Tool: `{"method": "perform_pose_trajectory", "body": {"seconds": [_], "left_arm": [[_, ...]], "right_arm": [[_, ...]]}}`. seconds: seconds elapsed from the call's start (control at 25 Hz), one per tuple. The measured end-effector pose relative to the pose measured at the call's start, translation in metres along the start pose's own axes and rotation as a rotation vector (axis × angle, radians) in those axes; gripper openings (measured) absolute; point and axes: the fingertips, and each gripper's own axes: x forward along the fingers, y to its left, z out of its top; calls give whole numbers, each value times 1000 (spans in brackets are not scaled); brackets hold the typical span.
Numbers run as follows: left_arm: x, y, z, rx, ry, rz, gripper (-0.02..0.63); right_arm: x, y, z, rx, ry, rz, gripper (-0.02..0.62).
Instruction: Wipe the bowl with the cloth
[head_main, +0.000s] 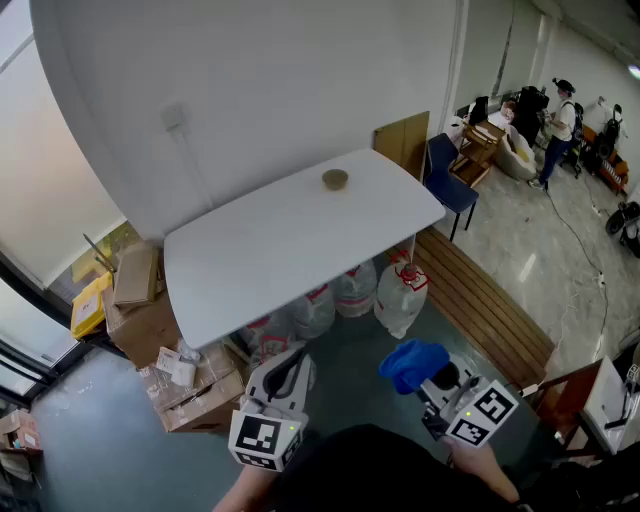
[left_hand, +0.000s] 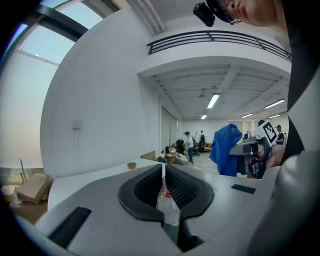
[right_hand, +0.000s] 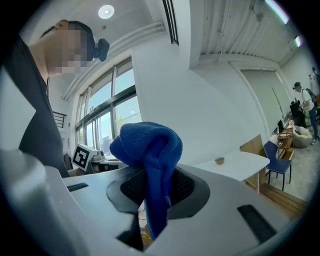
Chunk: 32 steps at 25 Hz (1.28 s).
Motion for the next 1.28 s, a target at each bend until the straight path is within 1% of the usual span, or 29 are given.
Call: {"method": "perform_pose_trajectory", "body": {"seconds": [0.2,0.4,0.6,0.76,0.88,1.0,1.12,1.28], "left_arm": [[1,-8,-2,-8,2,-4,29],[7,-33,1,0,-3,-17,29],[13,-61,4,10,-2,-15,29],[14,-72,12,7,-13,20,29],[12,-74,18,15,-26,59,29],[10,-72,16,48,-14,87,29],[13,-65,10,63,6,87,29],[39,-39,8,39,11,83,29]], "right_arm": [[-11,-1,-4,9,6,-7,79],[-34,-12,-4,20,4,-18,80],[-57,-11,-1,21,2,34,80],[-77,-4,10,-6,-16,84,80],[-88,-3,11,-17,-11,115,80],[-90,-8,5,8,2,121,80],[-86,-12,1,35,4,123,80],[-63,-32,2,50,15,102,80]]}}
